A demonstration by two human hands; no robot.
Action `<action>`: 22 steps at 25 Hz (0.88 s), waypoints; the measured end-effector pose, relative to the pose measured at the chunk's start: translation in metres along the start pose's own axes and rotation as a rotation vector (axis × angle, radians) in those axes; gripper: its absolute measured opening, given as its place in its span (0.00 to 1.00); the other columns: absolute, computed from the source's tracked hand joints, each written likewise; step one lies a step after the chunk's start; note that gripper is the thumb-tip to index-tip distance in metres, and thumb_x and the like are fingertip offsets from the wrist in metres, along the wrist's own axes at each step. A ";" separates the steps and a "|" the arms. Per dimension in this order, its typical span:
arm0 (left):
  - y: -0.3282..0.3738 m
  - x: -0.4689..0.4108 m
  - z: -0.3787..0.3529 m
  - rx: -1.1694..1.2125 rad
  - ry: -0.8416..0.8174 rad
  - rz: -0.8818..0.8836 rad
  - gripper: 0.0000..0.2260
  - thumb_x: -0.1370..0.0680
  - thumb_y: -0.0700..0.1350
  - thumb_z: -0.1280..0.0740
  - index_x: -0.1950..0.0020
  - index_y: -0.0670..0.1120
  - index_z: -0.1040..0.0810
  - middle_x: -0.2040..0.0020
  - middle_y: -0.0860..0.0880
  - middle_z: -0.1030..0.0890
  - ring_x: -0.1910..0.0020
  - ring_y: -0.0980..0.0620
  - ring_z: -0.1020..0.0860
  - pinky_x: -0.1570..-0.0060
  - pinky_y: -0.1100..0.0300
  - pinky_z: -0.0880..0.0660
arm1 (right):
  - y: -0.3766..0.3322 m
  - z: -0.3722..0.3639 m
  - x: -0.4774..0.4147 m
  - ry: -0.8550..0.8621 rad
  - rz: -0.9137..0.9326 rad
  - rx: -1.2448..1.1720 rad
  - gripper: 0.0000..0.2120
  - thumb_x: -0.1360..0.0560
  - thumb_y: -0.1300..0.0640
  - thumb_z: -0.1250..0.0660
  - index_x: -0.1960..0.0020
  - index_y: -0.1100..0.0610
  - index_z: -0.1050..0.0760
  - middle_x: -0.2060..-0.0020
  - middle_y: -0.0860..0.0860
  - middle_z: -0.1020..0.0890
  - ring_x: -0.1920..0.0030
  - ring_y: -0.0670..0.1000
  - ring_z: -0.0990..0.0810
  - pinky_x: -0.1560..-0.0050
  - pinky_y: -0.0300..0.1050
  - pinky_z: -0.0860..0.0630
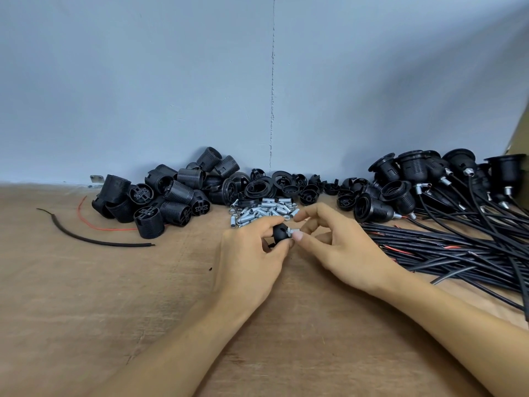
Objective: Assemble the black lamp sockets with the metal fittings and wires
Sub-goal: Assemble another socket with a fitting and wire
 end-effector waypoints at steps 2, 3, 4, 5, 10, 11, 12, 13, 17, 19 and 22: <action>-0.001 0.000 -0.001 0.000 0.000 -0.002 0.16 0.30 0.49 0.21 0.43 0.60 0.15 0.58 0.63 0.15 0.65 0.63 0.20 0.61 0.64 0.22 | 0.001 -0.001 -0.001 0.009 0.006 0.026 0.13 0.20 0.45 0.36 0.60 0.48 0.21 0.67 0.46 0.19 0.71 0.40 0.25 0.66 0.32 0.32; -0.001 0.000 -0.001 0.000 -0.001 -0.005 0.17 0.30 0.49 0.21 0.42 0.60 0.16 0.58 0.63 0.15 0.64 0.63 0.20 0.60 0.63 0.22 | 0.001 -0.002 -0.002 0.024 -0.013 0.015 0.19 0.19 0.42 0.40 0.62 0.51 0.21 0.70 0.48 0.19 0.72 0.40 0.25 0.65 0.33 0.31; -0.001 0.000 -0.001 0.001 0.000 -0.008 0.17 0.29 0.49 0.21 0.42 0.59 0.16 0.58 0.62 0.15 0.64 0.63 0.20 0.60 0.63 0.22 | 0.000 -0.002 -0.002 0.028 -0.034 -0.017 0.22 0.18 0.41 0.43 0.61 0.52 0.21 0.70 0.49 0.19 0.73 0.41 0.25 0.65 0.33 0.31; -0.001 0.000 -0.001 0.004 0.002 -0.010 0.17 0.30 0.49 0.21 0.42 0.59 0.16 0.58 0.62 0.15 0.64 0.63 0.20 0.60 0.63 0.21 | 0.000 -0.001 -0.002 0.020 -0.045 -0.047 0.20 0.18 0.41 0.43 0.56 0.52 0.21 0.68 0.49 0.18 0.73 0.41 0.25 0.65 0.34 0.30; -0.001 0.000 -0.001 0.007 0.006 -0.014 0.16 0.30 0.48 0.21 0.44 0.60 0.15 0.59 0.63 0.15 0.65 0.63 0.19 0.60 0.58 0.20 | -0.001 -0.003 -0.002 -0.036 -0.018 0.023 0.18 0.19 0.43 0.39 0.61 0.51 0.21 0.69 0.49 0.18 0.73 0.39 0.26 0.66 0.30 0.32; -0.001 0.000 0.000 0.014 0.001 -0.012 0.16 0.30 0.48 0.21 0.44 0.59 0.15 0.59 0.63 0.15 0.64 0.63 0.19 0.59 0.58 0.20 | -0.001 -0.003 -0.002 -0.018 -0.033 0.004 0.20 0.19 0.42 0.40 0.62 0.52 0.22 0.70 0.50 0.19 0.73 0.40 0.27 0.67 0.31 0.32; -0.001 -0.001 0.000 0.023 -0.001 -0.010 0.16 0.30 0.48 0.21 0.44 0.59 0.15 0.59 0.63 0.15 0.64 0.63 0.19 0.60 0.58 0.20 | -0.001 -0.003 -0.002 -0.004 -0.036 -0.016 0.17 0.19 0.42 0.39 0.59 0.51 0.22 0.68 0.49 0.19 0.73 0.40 0.27 0.67 0.32 0.32; 0.000 0.000 0.000 0.028 -0.002 -0.013 0.15 0.30 0.48 0.21 0.45 0.60 0.15 0.59 0.64 0.15 0.65 0.63 0.19 0.61 0.59 0.20 | -0.001 -0.003 -0.001 -0.002 -0.026 -0.026 0.11 0.20 0.45 0.36 0.55 0.49 0.22 0.66 0.47 0.19 0.72 0.40 0.26 0.67 0.31 0.32; 0.002 0.001 0.000 0.026 -0.011 -0.036 0.16 0.31 0.47 0.20 0.47 0.63 0.16 0.61 0.65 0.16 0.65 0.63 0.20 0.65 0.67 0.24 | -0.003 -0.004 0.000 0.028 0.062 0.149 0.10 0.19 0.52 0.35 0.59 0.43 0.25 0.68 0.41 0.21 0.66 0.40 0.24 0.63 0.32 0.31; 0.007 0.004 0.002 0.039 -0.033 -0.078 0.22 0.31 0.47 0.20 0.45 0.69 0.21 0.63 0.66 0.17 0.65 0.63 0.20 0.65 0.70 0.26 | -0.005 -0.004 0.000 0.049 0.085 0.217 0.14 0.18 0.51 0.39 0.63 0.46 0.28 0.69 0.44 0.23 0.65 0.44 0.25 0.61 0.39 0.29; 0.016 0.006 0.003 0.027 -0.036 -0.163 0.30 0.31 0.47 0.19 0.39 0.70 0.29 0.67 0.73 0.23 0.64 0.65 0.20 0.62 0.76 0.28 | -0.005 -0.006 -0.001 0.022 0.046 0.333 0.17 0.17 0.49 0.45 0.61 0.52 0.28 0.68 0.48 0.23 0.63 0.52 0.25 0.57 0.54 0.27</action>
Point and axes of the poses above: each hand's wrist, its own x-axis away from the middle knuckle, its own z-axis out of the back of the hand, y = z × x, the point moved 2 cm from there along -x, towards the middle knuckle
